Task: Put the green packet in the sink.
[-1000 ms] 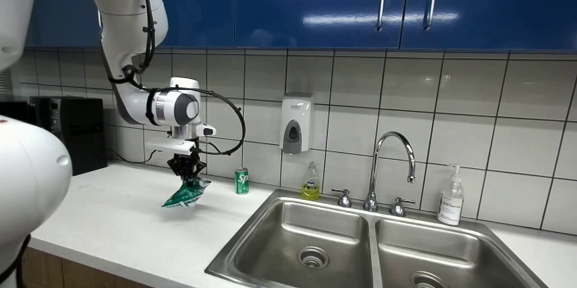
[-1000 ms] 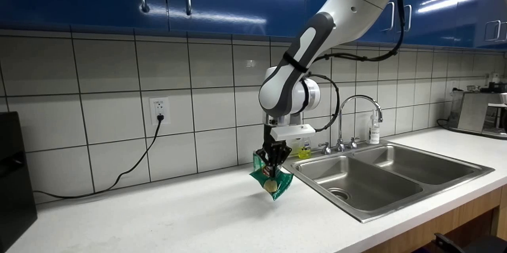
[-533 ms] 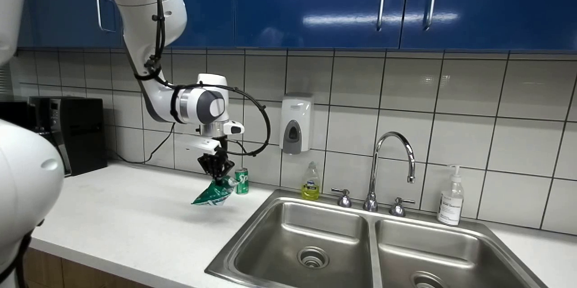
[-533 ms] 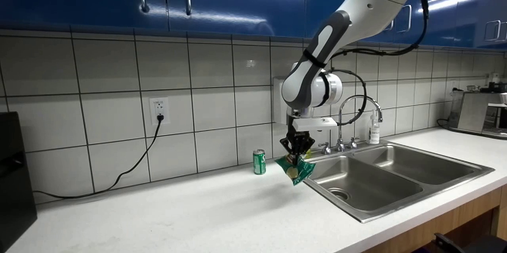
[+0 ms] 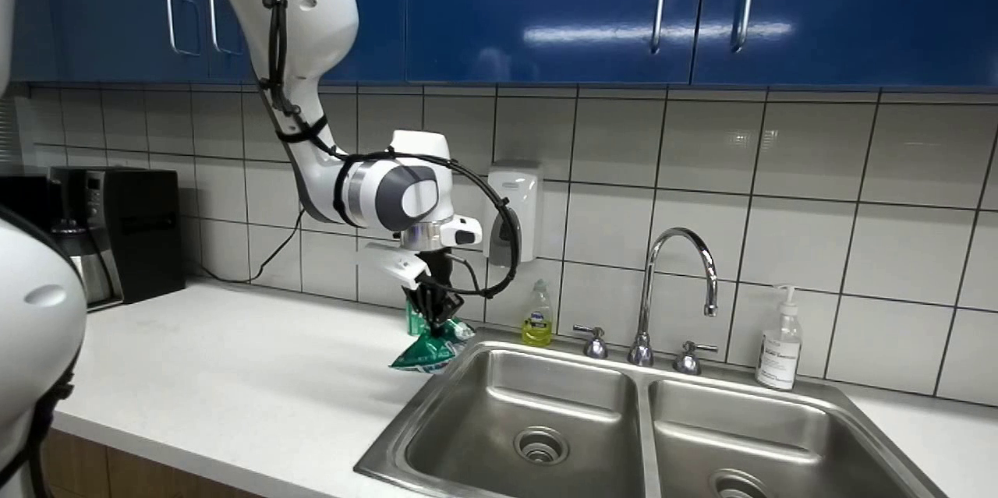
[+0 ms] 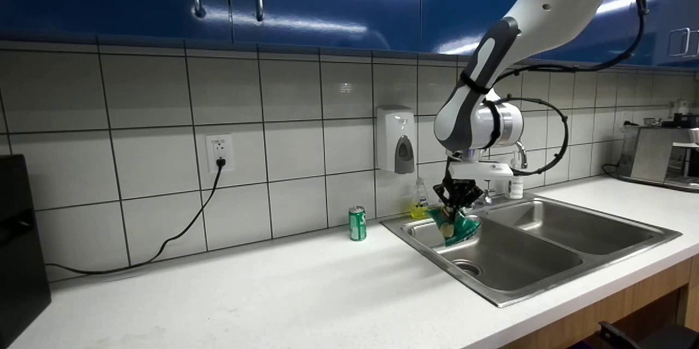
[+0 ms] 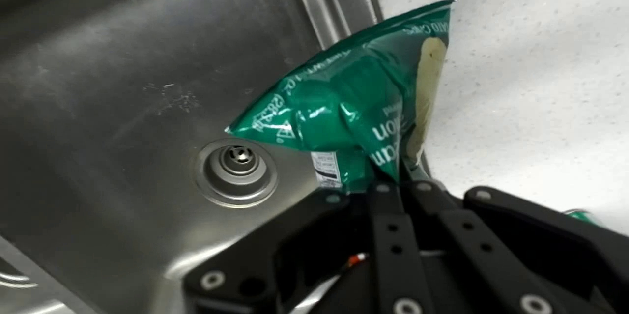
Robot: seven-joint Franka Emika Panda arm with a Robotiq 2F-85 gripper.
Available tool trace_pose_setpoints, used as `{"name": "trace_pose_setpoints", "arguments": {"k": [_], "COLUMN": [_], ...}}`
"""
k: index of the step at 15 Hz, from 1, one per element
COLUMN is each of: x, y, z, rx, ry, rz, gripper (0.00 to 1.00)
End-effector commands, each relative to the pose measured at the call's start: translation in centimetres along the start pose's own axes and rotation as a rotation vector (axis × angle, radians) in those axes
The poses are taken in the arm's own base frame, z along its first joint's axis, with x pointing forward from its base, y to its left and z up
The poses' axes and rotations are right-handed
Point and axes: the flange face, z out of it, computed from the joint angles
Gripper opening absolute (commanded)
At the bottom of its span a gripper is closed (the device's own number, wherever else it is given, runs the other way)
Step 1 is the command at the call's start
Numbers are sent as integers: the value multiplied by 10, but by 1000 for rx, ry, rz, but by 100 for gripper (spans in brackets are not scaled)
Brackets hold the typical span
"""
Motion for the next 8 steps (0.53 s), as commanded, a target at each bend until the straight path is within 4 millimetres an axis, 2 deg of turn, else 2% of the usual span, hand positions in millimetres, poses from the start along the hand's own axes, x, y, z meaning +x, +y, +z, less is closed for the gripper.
{"name": "trace_pose_setpoints", "arguments": {"k": [1,4,8], "x": [-6,-7,-9], "y": [40,63,76], "z": [2,17,45], "rx": [0,-6,-15], "ry": [32,42,39], "rz": [75,126,149], "gripper": [0,0,0]}}
